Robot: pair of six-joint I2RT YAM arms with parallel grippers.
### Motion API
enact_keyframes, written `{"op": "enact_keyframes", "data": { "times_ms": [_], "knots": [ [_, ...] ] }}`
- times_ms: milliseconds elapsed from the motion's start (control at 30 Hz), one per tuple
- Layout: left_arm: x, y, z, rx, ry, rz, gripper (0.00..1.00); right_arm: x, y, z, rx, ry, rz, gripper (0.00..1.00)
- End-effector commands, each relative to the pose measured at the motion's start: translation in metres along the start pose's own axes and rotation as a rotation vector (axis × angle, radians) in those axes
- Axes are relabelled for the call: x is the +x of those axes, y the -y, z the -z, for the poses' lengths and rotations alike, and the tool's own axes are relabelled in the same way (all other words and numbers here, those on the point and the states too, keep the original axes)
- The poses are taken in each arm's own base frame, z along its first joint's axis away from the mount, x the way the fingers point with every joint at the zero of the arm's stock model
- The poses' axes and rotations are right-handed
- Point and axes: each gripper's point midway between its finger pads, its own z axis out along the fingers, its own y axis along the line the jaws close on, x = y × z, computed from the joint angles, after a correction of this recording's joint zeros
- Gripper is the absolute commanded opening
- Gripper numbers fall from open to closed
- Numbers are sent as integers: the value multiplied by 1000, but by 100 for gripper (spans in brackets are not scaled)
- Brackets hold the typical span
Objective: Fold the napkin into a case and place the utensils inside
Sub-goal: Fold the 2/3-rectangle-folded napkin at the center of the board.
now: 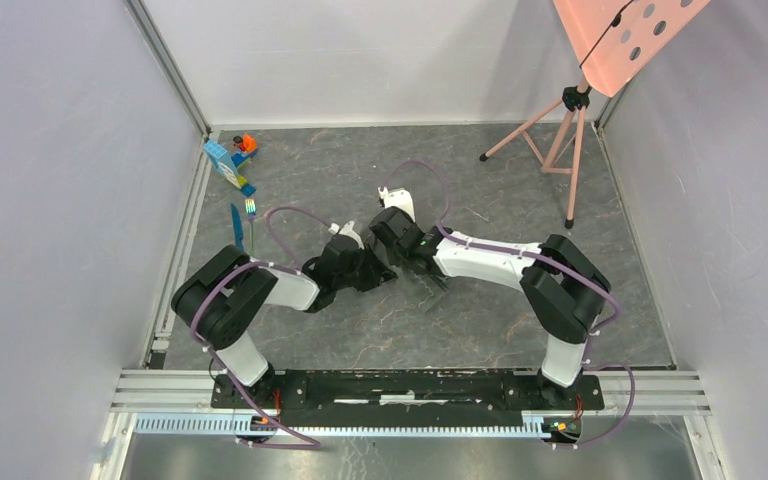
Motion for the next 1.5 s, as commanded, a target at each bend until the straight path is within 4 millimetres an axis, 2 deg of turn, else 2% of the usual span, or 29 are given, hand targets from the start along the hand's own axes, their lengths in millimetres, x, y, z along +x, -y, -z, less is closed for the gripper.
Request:
{"op": "enact_keyframes", "data": {
  "times_ms": [0,233,367,467,600,667,833,1033,1067,1133,1267,1367,1467],
  "knots": [
    [1,-11,15,-19,52,48,23,-10,5,1,82,37,121,1],
    [-5,-58,65,-98,118,149,41,-7,3,-1,133,54,294,1],
    [-22,-84,95,-230,146,221,45,-9,-4,0,162,76,367,1],
    [-40,-96,123,-336,182,256,51,-7,-11,0,188,90,424,1],
    [-70,-96,160,-421,268,294,65,1,-19,-5,248,74,510,0],
    [-79,-93,174,-443,291,310,68,3,-24,-6,286,71,563,0],
    [-100,-91,201,-505,386,285,70,8,-39,-11,390,73,684,0],
    [-115,-96,231,-615,468,238,71,20,-47,-13,435,72,759,2],
    [-117,-97,235,-628,482,230,71,23,-49,-14,421,68,764,3],
    [-119,-98,242,-642,507,214,71,30,-56,-18,375,52,771,11],
    [-121,-99,252,-665,530,191,71,48,-79,-25,175,0,744,26],
    [-120,-98,255,-668,530,174,71,64,-90,-29,-8,-40,655,30],
    [-120,-96,256,-666,522,163,70,65,-92,-26,-135,-41,549,34]
  ]
}}
